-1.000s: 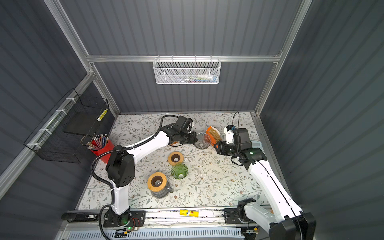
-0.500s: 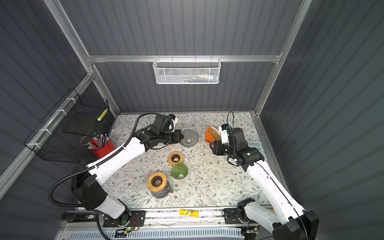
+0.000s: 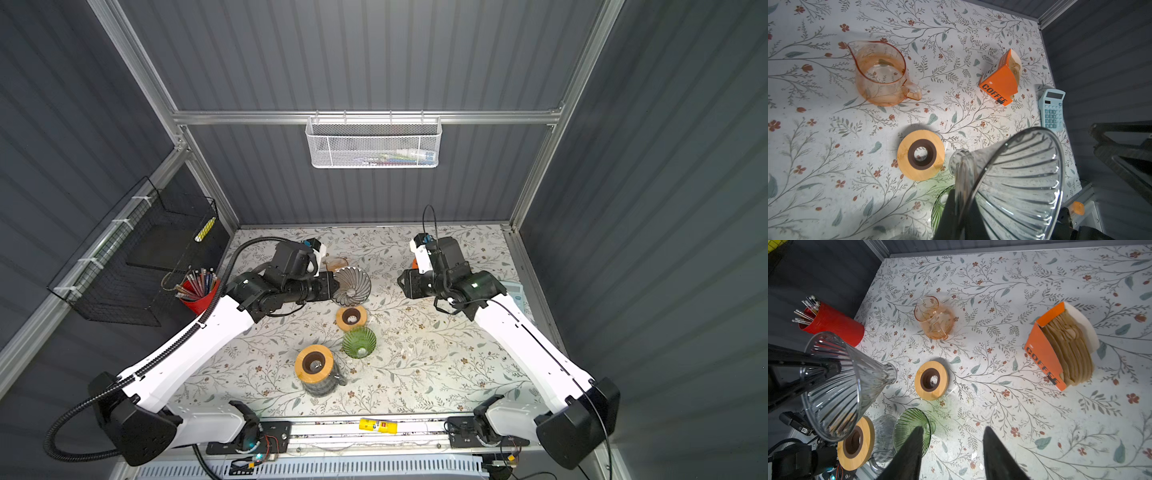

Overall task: Place the coffee filter in the dripper
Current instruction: 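Carry the dripper over the ring stand with left gripper while right gripper advances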

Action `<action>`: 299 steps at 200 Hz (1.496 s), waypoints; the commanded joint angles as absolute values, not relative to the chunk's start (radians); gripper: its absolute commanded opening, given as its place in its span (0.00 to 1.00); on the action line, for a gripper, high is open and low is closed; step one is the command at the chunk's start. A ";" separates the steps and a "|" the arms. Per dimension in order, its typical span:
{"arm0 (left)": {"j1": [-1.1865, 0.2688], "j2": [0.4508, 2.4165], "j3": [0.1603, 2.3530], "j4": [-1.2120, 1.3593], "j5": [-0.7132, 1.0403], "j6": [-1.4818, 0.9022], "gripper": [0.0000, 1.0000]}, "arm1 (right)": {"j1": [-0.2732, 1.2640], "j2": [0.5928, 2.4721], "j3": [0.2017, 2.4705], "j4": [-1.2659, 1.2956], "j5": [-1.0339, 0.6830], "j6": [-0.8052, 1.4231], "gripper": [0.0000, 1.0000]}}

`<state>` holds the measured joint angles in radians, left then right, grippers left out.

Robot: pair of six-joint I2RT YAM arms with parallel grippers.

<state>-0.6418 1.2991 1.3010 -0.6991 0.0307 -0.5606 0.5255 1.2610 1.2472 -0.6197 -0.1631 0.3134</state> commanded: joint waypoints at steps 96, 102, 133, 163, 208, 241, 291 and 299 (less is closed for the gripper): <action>-0.630 1.074 1.285 -1.040 0.048 -0.695 0.00 | 0.624 1.325 1.360 -0.626 -0.154 0.285 0.49; -0.631 1.068 1.285 -1.055 0.048 -0.702 0.00 | 0.630 1.329 1.361 -0.623 -0.152 0.284 0.49; -0.631 1.040 1.279 -1.088 0.076 -0.724 0.00 | 0.653 1.351 1.379 -0.624 -0.156 0.275 0.49; -0.632 1.039 1.287 -1.147 0.106 -0.736 0.00 | 0.671 1.388 1.416 -0.631 -0.172 0.277 0.49; -0.631 1.001 1.251 -1.197 0.126 -0.763 0.00 | 0.711 1.443 1.460 -0.635 -0.167 0.268 0.49; -0.631 0.935 1.167 -1.176 0.130 -0.817 0.00 | 0.739 1.471 1.461 -0.621 -0.179 0.289 0.48; -0.631 0.871 1.081 -1.138 0.124 -0.867 0.00 | 0.765 1.491 1.457 -0.616 -0.186 0.284 0.48; -0.631 0.865 1.068 -1.131 0.126 -0.874 0.00 | 0.768 1.493 1.456 -0.616 -0.184 0.282 0.48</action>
<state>-0.6395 0.8913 1.0973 -1.1629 0.1089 -0.8303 0.7559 1.4872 1.4437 -0.6247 -0.1761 0.2863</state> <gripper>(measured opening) 0.089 0.481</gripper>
